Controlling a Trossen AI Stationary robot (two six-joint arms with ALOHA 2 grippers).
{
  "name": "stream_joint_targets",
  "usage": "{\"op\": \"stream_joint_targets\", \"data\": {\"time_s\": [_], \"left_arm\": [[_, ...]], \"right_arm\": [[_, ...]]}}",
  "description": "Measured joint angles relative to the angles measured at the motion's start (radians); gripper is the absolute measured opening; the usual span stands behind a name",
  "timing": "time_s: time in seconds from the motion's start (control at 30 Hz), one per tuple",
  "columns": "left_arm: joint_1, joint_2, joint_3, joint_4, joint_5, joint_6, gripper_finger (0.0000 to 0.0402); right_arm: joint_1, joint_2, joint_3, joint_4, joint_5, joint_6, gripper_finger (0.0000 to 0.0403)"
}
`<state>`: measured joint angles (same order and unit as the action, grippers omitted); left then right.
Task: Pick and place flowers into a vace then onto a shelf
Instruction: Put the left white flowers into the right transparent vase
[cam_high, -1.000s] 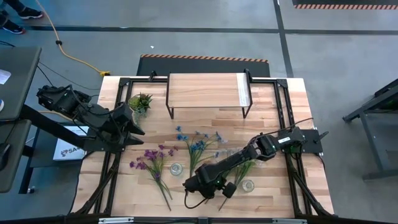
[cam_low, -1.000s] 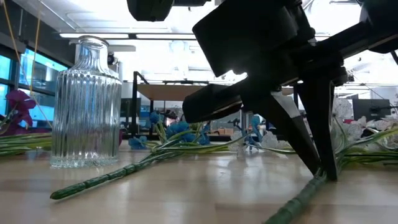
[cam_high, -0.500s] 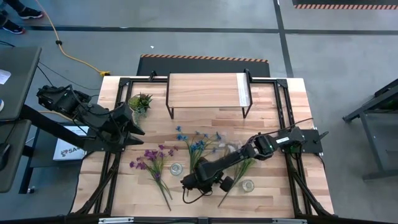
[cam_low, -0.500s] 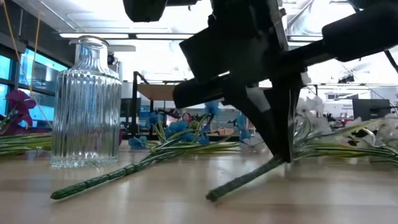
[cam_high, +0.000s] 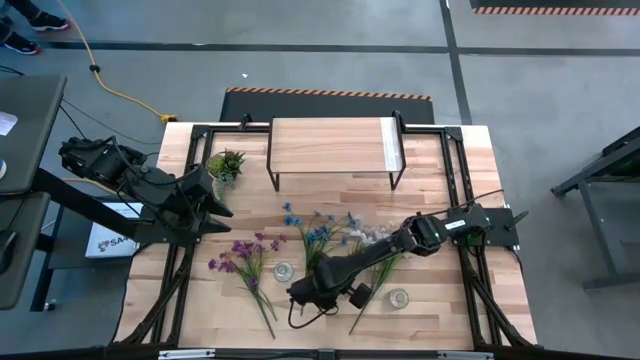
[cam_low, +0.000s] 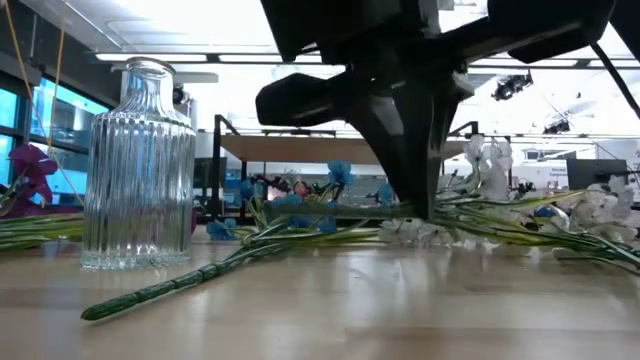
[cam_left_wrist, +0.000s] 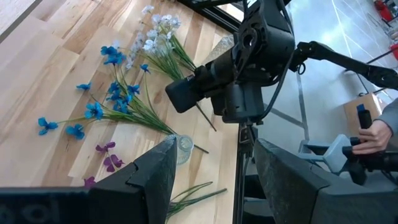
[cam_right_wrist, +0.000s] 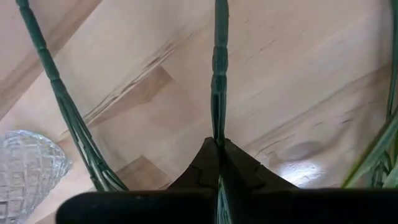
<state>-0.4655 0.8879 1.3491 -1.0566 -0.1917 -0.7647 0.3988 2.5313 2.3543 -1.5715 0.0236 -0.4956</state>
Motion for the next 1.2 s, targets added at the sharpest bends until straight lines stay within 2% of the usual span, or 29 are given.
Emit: {"op": "stream_joint_targets", "data": {"time_s": [0.5,0.63,0.7,0.83,0.97,1.2], "left_arm": [[0.0,0.0,0.0,0.0,0.0,0.0,0.0248],[0.0,0.0,0.0,0.0,0.0,0.0,0.0248],[0.0,0.0,0.0,0.0,0.0,0.0,0.0248],[0.0,0.0,0.0,0.0,0.0,0.0,0.0248],[0.0,0.0,0.0,0.0,0.0,0.0,0.0248],[0.0,0.0,0.0,0.01,0.0,0.0,0.0248]], "right_arm": [[-0.003,-0.003,0.0,0.0,0.151,-0.026,0.0],[-0.004,-0.003,0.001,0.0,0.228,-0.028,0.0],[-0.007,-0.006,0.001,0.0,0.226,-0.019,0.0],[-0.013,-0.035,0.001,0.0,0.149,0.04,0.0],[-0.012,-0.067,0.002,0.001,0.21,0.07,0.0],[-0.011,-0.123,0.003,0.001,0.235,0.127,0.0]]}}
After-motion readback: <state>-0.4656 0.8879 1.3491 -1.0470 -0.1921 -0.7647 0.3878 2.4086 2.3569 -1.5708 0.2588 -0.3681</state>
